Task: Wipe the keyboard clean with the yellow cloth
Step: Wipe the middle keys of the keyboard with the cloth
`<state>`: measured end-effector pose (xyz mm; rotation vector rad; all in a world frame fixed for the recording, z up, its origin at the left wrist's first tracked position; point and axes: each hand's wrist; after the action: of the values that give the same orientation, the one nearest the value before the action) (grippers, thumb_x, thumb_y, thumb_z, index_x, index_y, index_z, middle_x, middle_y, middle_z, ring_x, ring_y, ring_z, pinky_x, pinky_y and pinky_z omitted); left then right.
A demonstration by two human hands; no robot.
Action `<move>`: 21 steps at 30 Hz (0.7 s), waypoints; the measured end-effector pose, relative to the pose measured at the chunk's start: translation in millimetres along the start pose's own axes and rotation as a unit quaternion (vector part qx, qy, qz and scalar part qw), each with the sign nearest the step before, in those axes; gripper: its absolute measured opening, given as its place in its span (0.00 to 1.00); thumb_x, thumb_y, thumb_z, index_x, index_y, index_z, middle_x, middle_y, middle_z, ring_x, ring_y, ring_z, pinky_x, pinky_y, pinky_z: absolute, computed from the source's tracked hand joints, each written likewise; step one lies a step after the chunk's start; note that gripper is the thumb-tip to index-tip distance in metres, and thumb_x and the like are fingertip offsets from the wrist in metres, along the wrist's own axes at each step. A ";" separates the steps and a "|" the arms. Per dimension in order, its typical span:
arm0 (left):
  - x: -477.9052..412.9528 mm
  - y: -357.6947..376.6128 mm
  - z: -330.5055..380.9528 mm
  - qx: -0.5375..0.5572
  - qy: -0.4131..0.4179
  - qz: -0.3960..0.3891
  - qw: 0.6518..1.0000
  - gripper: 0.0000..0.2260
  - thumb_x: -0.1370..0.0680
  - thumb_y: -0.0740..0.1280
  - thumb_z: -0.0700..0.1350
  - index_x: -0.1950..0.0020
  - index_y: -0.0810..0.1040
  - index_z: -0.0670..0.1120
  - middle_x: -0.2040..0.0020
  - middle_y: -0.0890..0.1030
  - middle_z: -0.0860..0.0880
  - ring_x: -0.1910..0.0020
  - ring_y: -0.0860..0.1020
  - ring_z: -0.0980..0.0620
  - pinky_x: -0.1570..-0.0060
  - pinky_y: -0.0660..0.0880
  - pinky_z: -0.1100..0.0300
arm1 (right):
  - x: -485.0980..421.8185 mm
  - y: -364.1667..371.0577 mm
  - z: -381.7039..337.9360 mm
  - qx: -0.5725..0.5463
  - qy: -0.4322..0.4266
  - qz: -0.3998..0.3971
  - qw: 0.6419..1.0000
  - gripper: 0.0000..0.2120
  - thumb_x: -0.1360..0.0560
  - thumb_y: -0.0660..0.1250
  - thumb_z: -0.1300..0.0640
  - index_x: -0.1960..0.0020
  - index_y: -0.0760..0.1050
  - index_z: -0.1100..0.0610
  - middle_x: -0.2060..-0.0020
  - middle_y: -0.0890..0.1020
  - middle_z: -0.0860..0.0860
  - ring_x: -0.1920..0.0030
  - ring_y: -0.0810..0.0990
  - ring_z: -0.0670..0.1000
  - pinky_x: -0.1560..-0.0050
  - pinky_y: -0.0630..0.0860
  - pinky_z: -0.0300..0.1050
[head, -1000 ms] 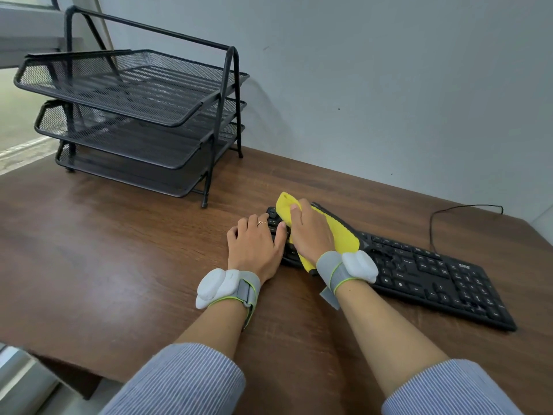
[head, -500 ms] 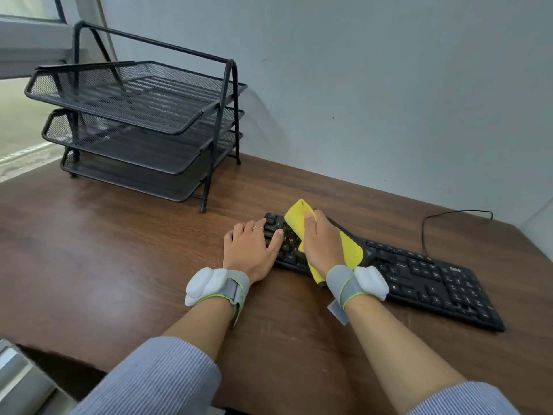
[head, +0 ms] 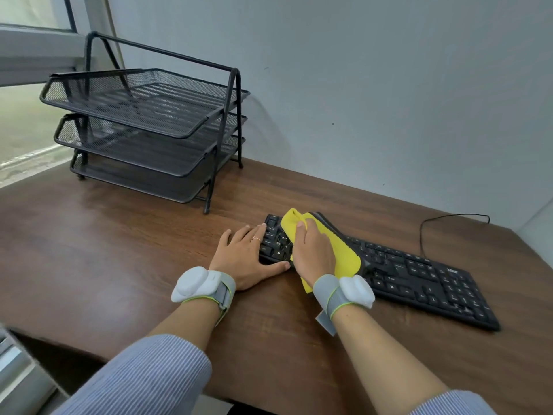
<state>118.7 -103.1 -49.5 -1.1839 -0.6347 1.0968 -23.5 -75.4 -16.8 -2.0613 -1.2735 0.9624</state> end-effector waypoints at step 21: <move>-4.5 5.2 -1.7 0.008 0.008 0.032 0.999 0.44 0.34 0.54 0.74 0.24 0.54 0.49 0.25 0.60 0.53 0.26 0.54 0.54 0.28 0.46 0.49 | 5.4 6.0 -2.4 -0.003 -0.071 -0.030 0.997 0.12 0.19 0.48 0.49 0.57 0.62 0.54 0.68 0.69 0.54 0.61 0.70 0.60 0.65 0.59 0.47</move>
<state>116.8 -108.0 -54.2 -1.2054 -0.5775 1.1440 -16.8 -73.2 -21.3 -1.9773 -1.4046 1.0953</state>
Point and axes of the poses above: each hand's wrist, its own x-axis away from the middle knuckle, its own y-axis out of the palm, z = x × y
